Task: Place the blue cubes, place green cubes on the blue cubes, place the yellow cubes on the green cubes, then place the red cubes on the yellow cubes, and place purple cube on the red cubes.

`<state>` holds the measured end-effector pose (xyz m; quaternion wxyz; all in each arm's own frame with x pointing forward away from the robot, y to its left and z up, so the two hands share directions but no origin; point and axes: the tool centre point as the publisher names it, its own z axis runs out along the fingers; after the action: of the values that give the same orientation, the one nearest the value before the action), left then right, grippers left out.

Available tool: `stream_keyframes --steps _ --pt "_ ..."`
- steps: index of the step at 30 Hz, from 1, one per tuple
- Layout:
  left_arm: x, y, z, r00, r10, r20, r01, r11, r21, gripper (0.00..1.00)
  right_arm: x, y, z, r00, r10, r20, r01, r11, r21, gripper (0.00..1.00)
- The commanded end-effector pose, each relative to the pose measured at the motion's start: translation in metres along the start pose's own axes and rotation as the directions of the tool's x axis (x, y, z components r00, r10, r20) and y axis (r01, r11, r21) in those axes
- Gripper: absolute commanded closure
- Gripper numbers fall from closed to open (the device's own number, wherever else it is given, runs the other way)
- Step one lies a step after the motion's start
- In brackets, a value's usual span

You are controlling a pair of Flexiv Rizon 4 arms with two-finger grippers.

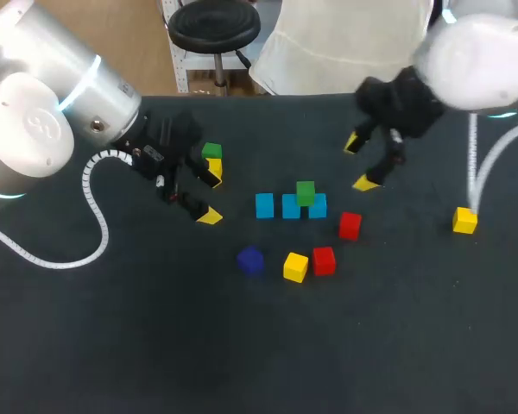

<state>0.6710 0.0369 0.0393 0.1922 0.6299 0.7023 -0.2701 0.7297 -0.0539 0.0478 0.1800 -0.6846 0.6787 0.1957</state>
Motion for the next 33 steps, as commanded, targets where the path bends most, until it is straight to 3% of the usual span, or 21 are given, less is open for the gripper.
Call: stream_keyframes --steps 1,7,21,26,33 --pt "0.001 0.0 0.0 1.0 0.003 0.003 -0.003 1.0 0.0 0.0 0.017 0.015 -0.012 0.995 -0.006 0.095 0.001 0.999 0.05 0.0" --pt "0.001 0.0 0.0 1.0 0.003 0.003 -0.003 1.0 0.0 0.0 0.028 0.016 -0.016 0.987 -0.002 0.162 -0.009 0.998 0.07 0.0" --pt "0.001 0.0 0.0 1.0 0.003 0.003 -0.003 1.0 0.0 0.0 0.033 0.016 -0.018 0.985 -0.028 0.171 0.018 0.998 0.059 0.0" --pt "-0.013 0.019 -0.018 0.997 0.062 -0.045 -0.063 0.998 -0.026 0.0 0.033 0.016 -0.018 0.985 -0.028 0.171 0.018 0.998 0.059 0.0" --pt "-0.019 0.064 -0.049 0.987 0.1 -0.123 -0.111 0.99 -0.084 0.0 0.033 0.016 -0.018 0.985 -0.028 0.171 0.018 0.998 0.059 0.0"
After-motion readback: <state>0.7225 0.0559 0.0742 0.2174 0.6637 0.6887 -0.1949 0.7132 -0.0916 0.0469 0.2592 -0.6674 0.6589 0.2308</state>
